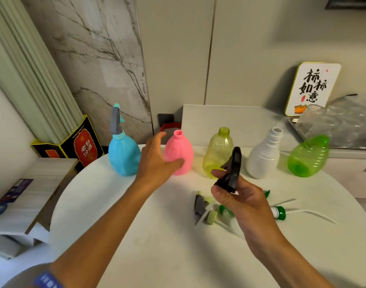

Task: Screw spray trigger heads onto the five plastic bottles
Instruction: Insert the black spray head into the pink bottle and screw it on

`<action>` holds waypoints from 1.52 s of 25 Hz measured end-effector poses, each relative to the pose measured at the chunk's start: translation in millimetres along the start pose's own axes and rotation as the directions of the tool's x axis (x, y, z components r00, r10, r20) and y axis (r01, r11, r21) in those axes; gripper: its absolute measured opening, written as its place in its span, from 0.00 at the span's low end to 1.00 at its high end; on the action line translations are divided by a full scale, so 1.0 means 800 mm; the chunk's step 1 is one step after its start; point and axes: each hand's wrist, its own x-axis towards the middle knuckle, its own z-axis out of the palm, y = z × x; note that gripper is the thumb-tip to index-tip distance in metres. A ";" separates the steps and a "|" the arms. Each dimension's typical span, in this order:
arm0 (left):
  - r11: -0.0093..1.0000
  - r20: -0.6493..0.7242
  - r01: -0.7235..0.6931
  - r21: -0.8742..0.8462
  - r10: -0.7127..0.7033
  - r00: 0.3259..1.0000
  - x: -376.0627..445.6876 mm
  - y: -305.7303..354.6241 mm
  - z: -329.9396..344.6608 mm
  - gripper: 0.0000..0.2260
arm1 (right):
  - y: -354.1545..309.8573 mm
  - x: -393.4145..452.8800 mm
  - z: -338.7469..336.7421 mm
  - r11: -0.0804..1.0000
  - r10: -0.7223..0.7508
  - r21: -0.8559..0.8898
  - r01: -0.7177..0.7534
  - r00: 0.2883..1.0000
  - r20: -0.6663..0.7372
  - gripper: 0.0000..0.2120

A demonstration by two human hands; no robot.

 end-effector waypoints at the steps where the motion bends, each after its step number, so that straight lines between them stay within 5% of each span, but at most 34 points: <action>1: 1.000 0.031 -0.022 -0.004 0.022 0.999 0.007 -0.005 0.009 0.43 | 0.000 -0.002 -0.001 1.000 -0.018 0.002 0.018 1.000 -0.011 0.21; 8: 0.971 0.052 -0.037 -0.235 0.050 0.997 0.017 -0.038 0.040 0.40 | 0.001 0.003 -0.010 0.998 -0.064 0.010 0.064 0.997 -0.032 0.14; 13: 0.990 0.026 -0.027 -0.138 0.031 0.999 0.017 -0.037 0.041 0.45 | 0.000 0.001 -0.014 0.996 -0.092 -0.021 0.091 0.993 -0.070 0.08; 16: 0.996 0.101 0.034 -0.083 -0.025 0.995 0.013 -0.039 0.039 0.46 | -0.001 0.001 -0.013 0.992 -0.109 -0.068 0.102 0.988 -0.107 0.15; 22: 0.947 0.152 0.056 -0.316 -0.008 0.988 -0.013 -0.035 0.032 0.41 | -0.002 0.005 -0.020 0.960 -0.224 -0.226 0.163 0.935 -0.277 0.17; 26: 0.986 0.088 -0.161 -0.047 0.164 0.982 -0.032 -0.038 0.018 0.43 | -0.023 0.001 -0.028 0.938 -0.346 -0.166 0.306 0.873 -0.343 0.20; 30: 0.918 0.097 -0.325 0.229 0.310 0.946 -0.055 -0.051 0.005 0.45 | -0.033 0.001 -0.029 0.912 -0.399 -0.066 0.404 0.840 -0.368 0.13; 38: 0.889 0.091 -0.374 0.265 0.363 0.927 -0.093 -0.024 -0.009 0.43 | -0.028 0.008 -0.036 0.945 -0.268 0.082 0.317 0.893 -0.362 0.11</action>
